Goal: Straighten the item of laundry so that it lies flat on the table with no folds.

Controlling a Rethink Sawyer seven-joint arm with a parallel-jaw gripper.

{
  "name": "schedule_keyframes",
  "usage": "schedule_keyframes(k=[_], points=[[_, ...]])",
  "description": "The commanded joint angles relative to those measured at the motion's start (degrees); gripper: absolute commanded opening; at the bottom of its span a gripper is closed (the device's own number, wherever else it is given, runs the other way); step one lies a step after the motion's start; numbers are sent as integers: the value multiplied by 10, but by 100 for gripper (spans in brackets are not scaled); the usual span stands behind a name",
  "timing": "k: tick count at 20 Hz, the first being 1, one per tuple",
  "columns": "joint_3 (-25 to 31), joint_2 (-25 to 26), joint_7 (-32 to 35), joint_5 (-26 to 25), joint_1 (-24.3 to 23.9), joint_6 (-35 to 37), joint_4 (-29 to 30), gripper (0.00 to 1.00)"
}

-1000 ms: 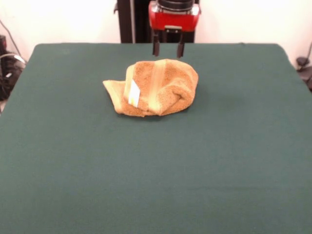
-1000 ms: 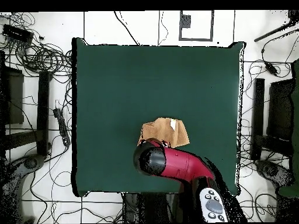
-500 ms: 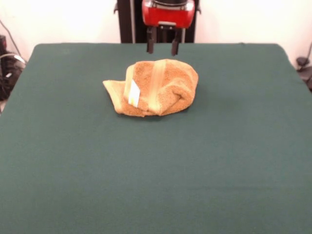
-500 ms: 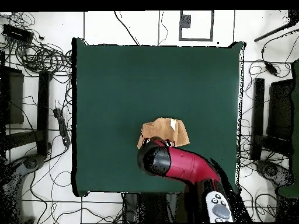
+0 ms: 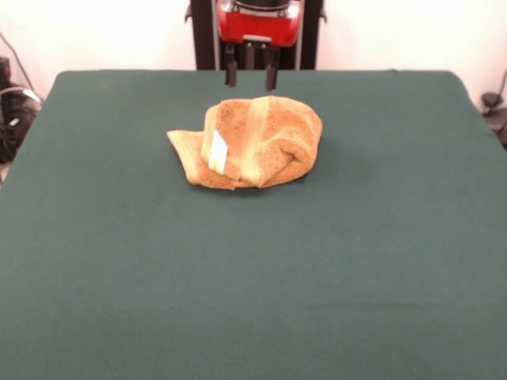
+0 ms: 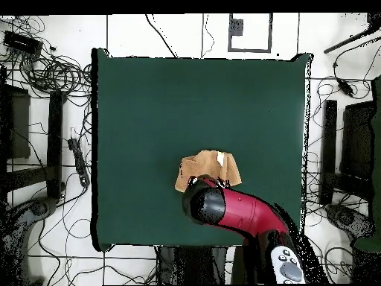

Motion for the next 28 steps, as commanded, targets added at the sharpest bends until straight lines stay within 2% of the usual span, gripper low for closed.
schedule_keyframes(k=[1, 28], points=[[69, 33, 22, -28, -1, 23, -29, 100], [90, 34, 2, -53, -34, 62, -57, 100]])
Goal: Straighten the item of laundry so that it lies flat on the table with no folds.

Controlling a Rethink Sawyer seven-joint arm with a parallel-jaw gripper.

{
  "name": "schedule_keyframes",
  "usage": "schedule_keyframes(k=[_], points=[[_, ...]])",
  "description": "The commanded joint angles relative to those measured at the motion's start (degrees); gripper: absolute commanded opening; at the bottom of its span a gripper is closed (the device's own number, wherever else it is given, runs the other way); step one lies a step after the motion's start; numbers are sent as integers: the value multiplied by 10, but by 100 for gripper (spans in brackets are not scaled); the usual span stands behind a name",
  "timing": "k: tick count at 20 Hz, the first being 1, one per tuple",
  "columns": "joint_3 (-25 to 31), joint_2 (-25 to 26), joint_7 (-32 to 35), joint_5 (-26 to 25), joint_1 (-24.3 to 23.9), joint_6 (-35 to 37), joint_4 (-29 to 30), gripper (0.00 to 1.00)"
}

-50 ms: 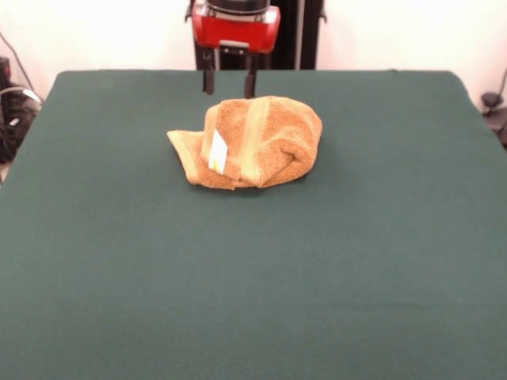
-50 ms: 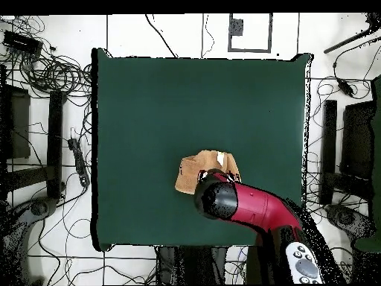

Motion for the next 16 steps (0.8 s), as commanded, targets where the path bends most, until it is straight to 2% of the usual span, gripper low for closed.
schedule_keyframes(k=[1, 16], points=[[76, 32, 2, -22, 2, 63, -26, 100], [81, 42, 0, -35, -5, 58, -34, 100]])
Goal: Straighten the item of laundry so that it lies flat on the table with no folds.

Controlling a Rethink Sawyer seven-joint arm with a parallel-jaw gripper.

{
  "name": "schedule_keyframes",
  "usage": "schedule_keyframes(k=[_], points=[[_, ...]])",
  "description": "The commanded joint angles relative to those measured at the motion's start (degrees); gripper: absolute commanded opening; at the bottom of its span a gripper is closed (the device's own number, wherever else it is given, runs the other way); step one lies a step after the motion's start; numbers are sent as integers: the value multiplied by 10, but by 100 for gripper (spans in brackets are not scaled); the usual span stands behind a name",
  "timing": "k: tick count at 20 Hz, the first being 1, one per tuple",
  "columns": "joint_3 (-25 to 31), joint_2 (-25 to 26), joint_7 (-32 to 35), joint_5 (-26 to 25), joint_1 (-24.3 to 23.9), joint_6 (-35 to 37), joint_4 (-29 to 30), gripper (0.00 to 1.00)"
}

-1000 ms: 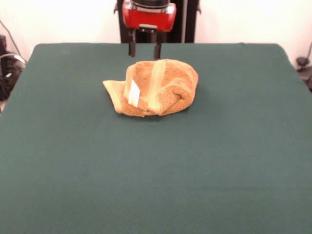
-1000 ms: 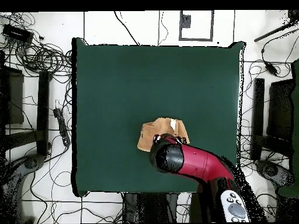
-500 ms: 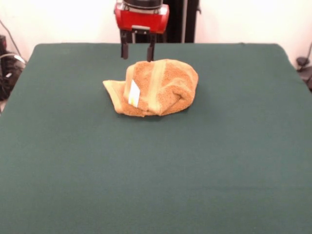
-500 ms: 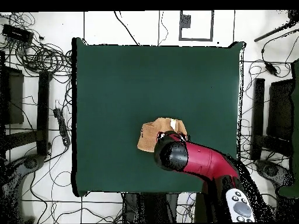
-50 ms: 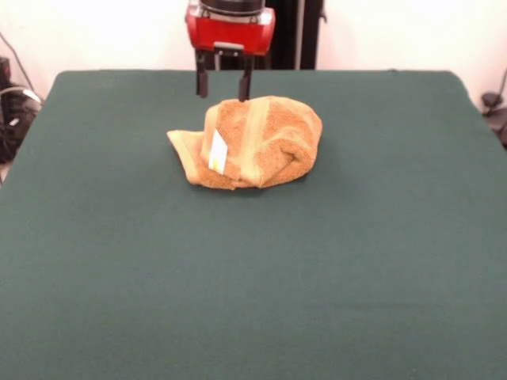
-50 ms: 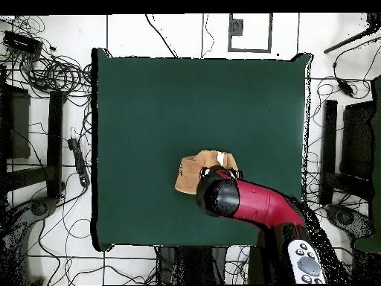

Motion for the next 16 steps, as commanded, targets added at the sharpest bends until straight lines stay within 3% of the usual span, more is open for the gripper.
schedule_keyframes(k=[1, 16], points=[[79, 44, 1, -24, -5, 55, -22, 100], [88, 68, 8, -41, -11, 27, -27, 100]])
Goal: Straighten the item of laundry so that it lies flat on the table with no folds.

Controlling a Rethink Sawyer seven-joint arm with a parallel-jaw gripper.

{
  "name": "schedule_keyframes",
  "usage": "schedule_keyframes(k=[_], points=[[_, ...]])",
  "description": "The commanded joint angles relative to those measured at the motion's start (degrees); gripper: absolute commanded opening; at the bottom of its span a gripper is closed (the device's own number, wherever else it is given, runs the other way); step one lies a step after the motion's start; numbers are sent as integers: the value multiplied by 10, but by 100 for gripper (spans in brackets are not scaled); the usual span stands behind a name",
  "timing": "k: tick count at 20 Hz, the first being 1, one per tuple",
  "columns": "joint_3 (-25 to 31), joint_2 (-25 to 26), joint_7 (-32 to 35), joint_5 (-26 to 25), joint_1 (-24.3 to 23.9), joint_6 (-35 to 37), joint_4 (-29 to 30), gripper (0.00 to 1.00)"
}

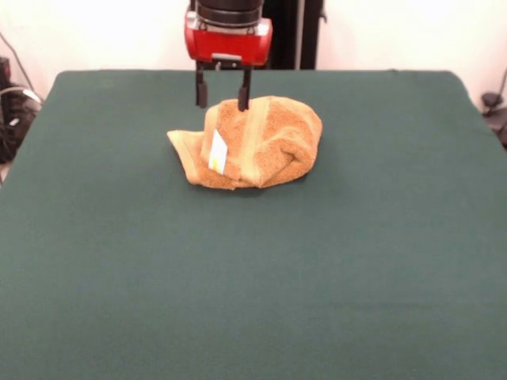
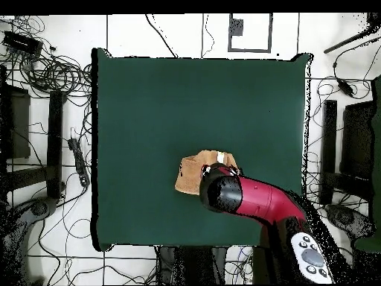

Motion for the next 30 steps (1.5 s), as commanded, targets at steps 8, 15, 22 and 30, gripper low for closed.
schedule_keyframes(k=[8, 15, 22, 30], points=[[67, 70, 24, -45, 15, 10, -31, 100], [92, 65, 14, -44, -3, 25, -25, 100], [90, 47, 6, -47, -3, 58, -30, 100], [84, 22, -9, -52, 1, 93, -34, 100]])
